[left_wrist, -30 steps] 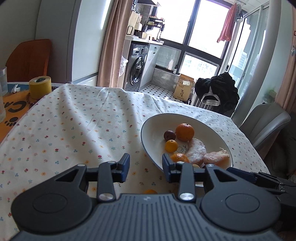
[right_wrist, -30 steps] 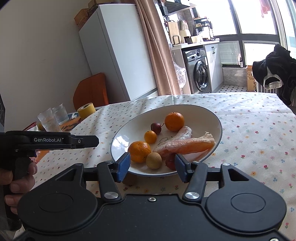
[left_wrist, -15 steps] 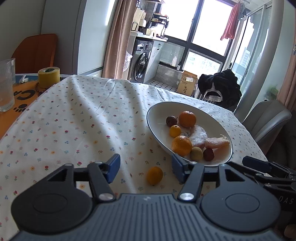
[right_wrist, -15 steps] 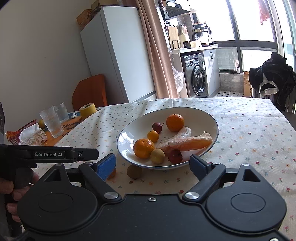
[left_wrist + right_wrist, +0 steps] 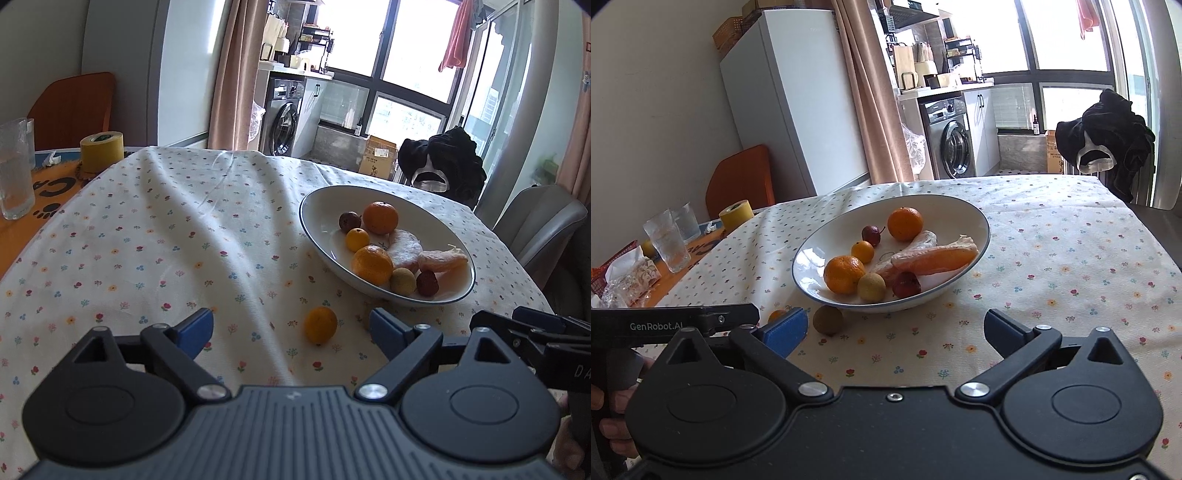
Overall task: Organize fruits
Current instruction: 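Withdraw both open grippers toward the last kumquat and kiwi, then grasp the last kumquat with the left gripper while the right grasps the last kiwi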
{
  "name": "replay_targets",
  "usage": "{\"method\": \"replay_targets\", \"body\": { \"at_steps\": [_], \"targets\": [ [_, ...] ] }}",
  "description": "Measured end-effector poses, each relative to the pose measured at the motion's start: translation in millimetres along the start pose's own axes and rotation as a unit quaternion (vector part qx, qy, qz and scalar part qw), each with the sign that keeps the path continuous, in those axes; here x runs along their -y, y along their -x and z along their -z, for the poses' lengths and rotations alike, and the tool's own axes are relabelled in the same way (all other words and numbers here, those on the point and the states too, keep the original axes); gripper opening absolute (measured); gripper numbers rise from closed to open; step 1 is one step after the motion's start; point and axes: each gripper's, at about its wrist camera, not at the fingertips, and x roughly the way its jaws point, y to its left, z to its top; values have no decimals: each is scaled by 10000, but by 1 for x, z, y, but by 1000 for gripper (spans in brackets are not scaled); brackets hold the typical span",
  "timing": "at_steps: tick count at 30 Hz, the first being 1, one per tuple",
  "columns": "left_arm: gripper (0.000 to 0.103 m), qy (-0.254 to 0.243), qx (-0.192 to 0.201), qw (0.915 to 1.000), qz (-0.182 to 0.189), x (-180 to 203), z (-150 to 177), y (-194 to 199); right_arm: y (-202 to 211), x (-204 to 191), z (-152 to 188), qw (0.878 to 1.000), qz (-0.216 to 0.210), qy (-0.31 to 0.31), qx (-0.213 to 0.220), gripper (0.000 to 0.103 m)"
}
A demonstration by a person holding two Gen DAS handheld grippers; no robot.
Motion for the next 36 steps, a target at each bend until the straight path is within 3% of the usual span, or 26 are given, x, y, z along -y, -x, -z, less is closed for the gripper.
{"method": "replay_targets", "body": {
  "at_steps": [13, 21, 25, 28, 30, 36],
  "targets": [
    [89, -293, -116, 9992, 234, 11, 7, -12, -7, -1, 8, 9998, -58, -1, -209, 103],
    [81, -380, -63, 9986, 364, 20, 7, -19, -8, -6, 7, 9995, -37, 181, -256, 103],
    [61, -270, -231, 9987, 365, 20, 8, -31, -12, -4, 6, 9994, -81, 182, -293, 103],
    [41, -161, -188, 9992, 307, 18, 12, -34, -17, -5, 6, 9992, -85, 197, -349, 103],
    [20, -147, -200, 9991, 348, 15, 12, -33, -20, -8, 5, 9989, -95, 240, -382, 103],
    [20, 9, -81, 9992, 380, -2, 9, -20, -28, -20, 1, 9985, -148, 371, -376, 103]
  ]
}}
